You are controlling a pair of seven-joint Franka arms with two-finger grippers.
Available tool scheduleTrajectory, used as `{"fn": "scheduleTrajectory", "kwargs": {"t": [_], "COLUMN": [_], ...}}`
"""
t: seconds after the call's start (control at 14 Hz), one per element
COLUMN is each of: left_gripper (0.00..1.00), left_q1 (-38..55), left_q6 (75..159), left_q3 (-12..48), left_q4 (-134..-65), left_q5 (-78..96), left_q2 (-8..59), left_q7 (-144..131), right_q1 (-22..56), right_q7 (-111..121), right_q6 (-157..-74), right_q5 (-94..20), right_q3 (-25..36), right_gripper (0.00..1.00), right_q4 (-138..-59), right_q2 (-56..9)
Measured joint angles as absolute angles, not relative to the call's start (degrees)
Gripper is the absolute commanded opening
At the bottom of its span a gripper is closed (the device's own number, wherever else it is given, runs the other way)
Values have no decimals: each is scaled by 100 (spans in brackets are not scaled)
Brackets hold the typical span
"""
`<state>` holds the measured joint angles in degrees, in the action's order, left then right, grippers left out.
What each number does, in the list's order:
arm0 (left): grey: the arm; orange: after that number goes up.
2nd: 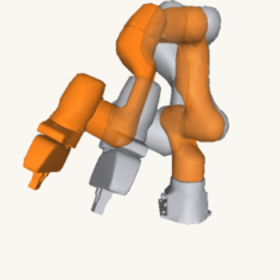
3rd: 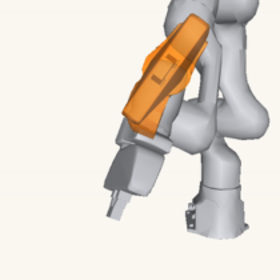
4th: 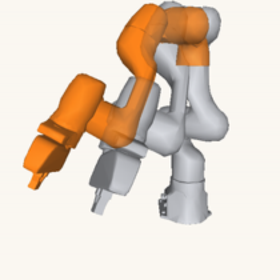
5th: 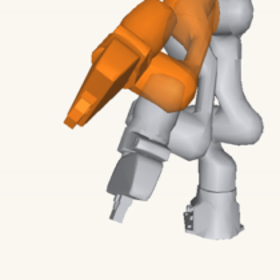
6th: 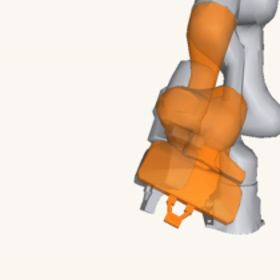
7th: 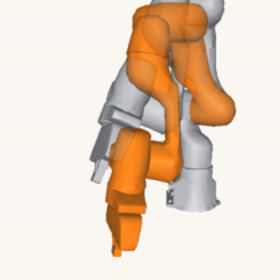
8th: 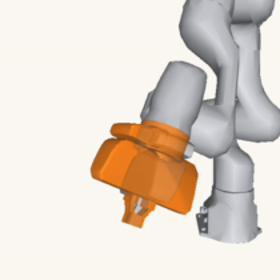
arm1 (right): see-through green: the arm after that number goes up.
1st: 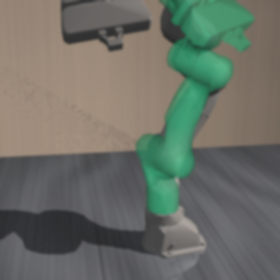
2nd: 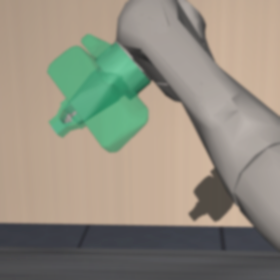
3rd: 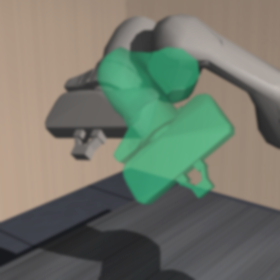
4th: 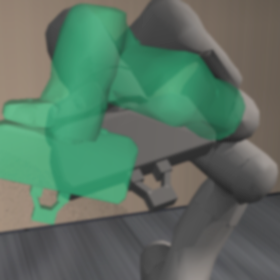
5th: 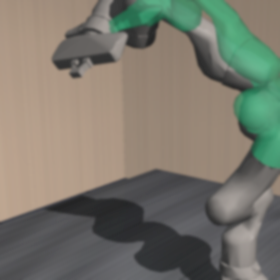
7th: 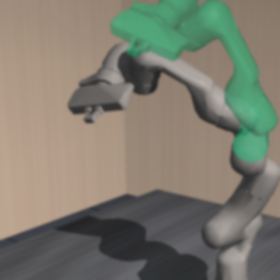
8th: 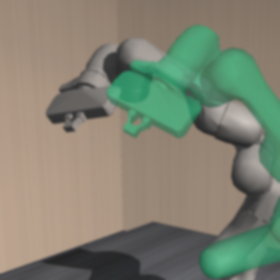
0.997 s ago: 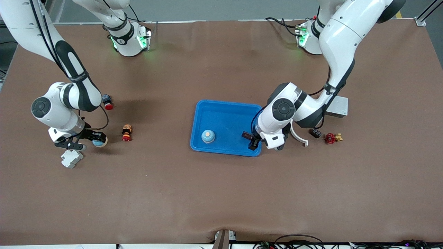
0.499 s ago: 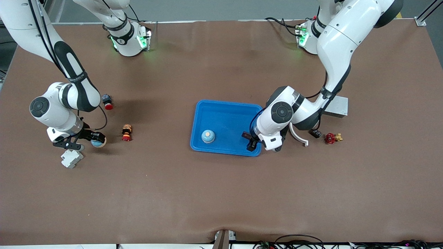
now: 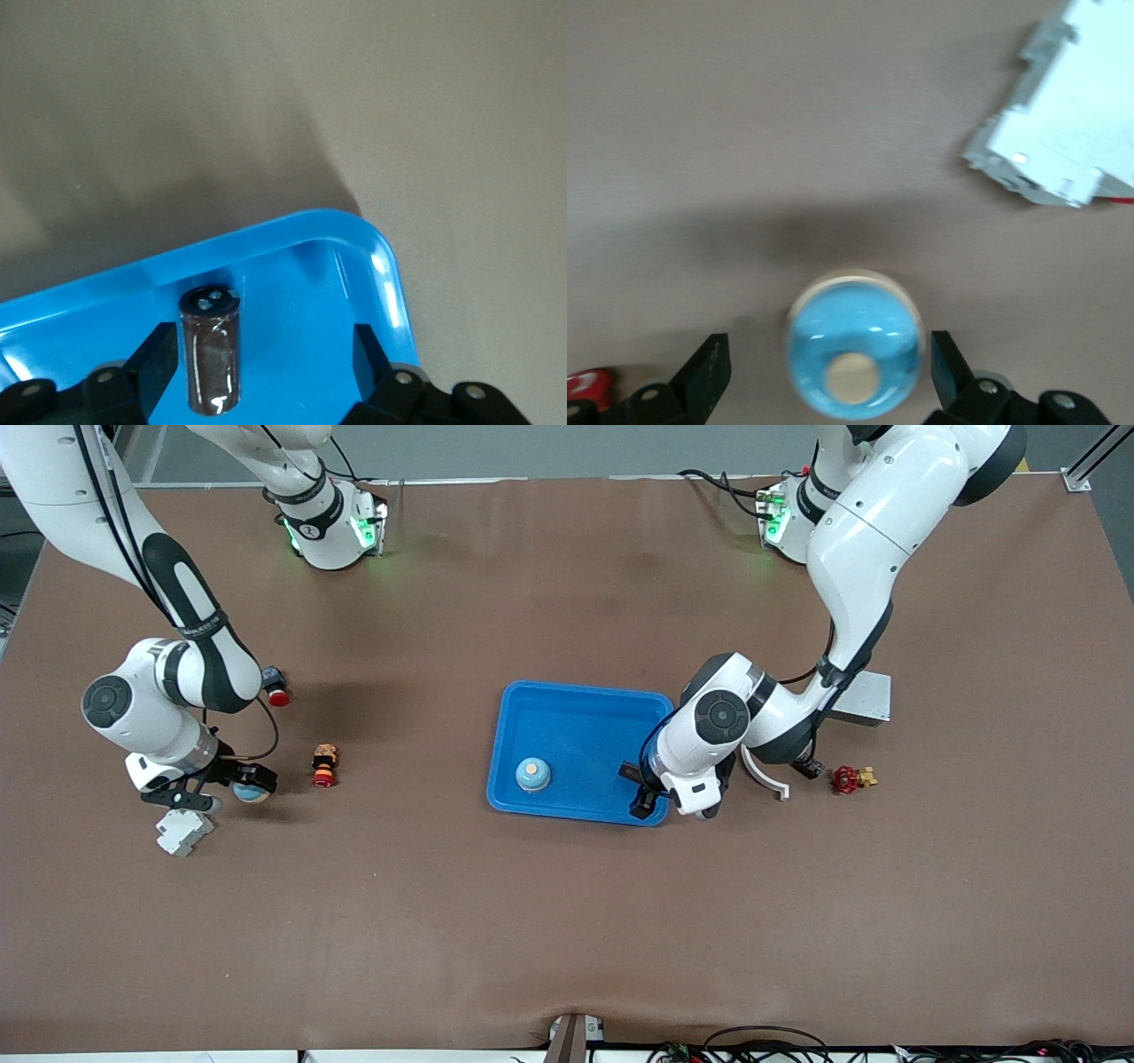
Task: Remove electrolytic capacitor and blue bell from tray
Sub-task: 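Grasp the second capacitor with the left gripper while the right gripper releases the bell, then grasp the second bell with the right gripper while the left gripper lifts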
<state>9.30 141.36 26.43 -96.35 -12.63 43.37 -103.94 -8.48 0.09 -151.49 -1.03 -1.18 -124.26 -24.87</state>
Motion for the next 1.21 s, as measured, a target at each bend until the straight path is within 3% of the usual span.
{"fn": "scheduleTrajectory", "kwargs": {"t": [0.43, 0.85, 1.21], "left_gripper": [87, 87, 85], "left_q1": [1011, 1109, 1168], "left_q6": [14171, 14167, 14118], "left_q3": [2565, 2536, 2508], "left_q4": [-9635, -9648, -9686], "left_q5": [-1288, -1459, -1466], "left_q2": [4377, 4384, 4387], "left_q7": [-10611, -10841, -10923], "right_q1": [30, 1080, 2312], "right_q7": [-1549, -3478, -5323], "right_q6": [-11741, -11701, -12574], "right_q5": [-107, -610, -679], "right_q3": [-177, -209, -224], "right_gripper": [100, 100, 100], "right_q4": [-10734, -10550, -10562], "right_q2": [-1666, -1588, -1691]}}
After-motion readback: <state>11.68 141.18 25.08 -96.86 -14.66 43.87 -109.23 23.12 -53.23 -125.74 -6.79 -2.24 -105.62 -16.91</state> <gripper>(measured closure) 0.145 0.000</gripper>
